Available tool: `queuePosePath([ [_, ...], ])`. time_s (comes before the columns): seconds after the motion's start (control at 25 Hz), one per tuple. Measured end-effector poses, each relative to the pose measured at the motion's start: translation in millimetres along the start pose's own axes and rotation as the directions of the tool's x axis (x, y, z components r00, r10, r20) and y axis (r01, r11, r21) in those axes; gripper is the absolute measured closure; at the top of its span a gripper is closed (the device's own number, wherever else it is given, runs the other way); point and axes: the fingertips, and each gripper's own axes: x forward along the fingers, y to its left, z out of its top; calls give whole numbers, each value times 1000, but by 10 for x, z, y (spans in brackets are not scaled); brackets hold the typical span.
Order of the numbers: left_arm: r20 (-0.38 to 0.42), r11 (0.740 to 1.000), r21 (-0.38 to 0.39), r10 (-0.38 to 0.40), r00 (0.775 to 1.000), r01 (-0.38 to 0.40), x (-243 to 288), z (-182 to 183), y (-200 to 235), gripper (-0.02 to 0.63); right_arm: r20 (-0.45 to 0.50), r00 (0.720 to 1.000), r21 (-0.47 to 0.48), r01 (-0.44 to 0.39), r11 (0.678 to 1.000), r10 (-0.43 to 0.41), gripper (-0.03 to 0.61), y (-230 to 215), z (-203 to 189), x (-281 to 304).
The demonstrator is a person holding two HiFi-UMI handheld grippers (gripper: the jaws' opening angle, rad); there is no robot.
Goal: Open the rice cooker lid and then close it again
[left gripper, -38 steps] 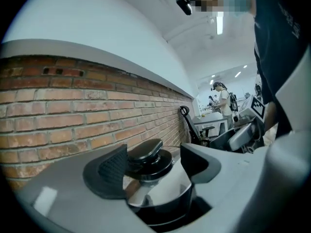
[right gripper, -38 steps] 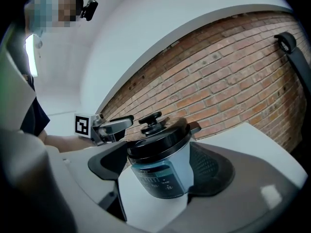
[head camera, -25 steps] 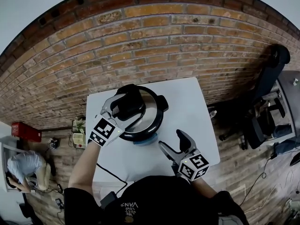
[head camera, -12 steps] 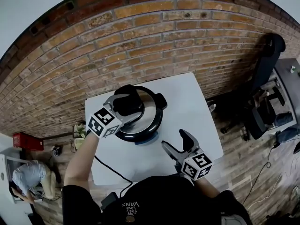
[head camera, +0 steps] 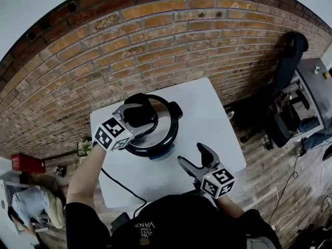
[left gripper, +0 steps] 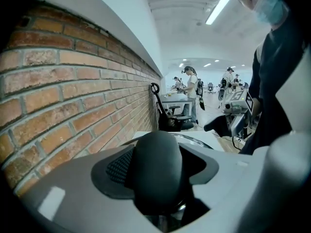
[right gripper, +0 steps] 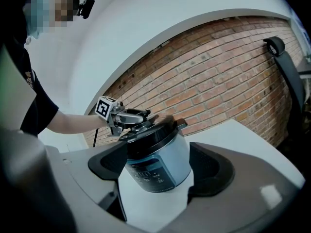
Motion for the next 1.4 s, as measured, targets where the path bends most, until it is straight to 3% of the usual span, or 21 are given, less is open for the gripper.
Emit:
queuePosePath([
  [0.2,8,997,45,-66,998,66,-1,6,-31,333,11,999,9,52,999,-52,187,-29,-50,-101],
  [0.36,11,981,109,-164,986,162,-9,-2,-67,333,20,995,15,96,995,-96,187,-34,-86,-185],
  [0.6,-2,920,218,-333,943,326,-2,10,-128,333,52,983,27,177,984,-178,187,-38,-127,-339],
  [0.76,-14,879,269,-406,914,394,-10,16,-188,333,67,971,46,227,973,-230,187,1,-190,-436],
  [1.0,-1,867,286,-426,905,409,-33,22,-174,333,76,960,69,263,962,-268,187,118,-293,-459],
  [1.4,-16,875,284,-404,915,392,-21,43,-195,334,94,953,58,283,957,-287,187,218,-251,-492],
])
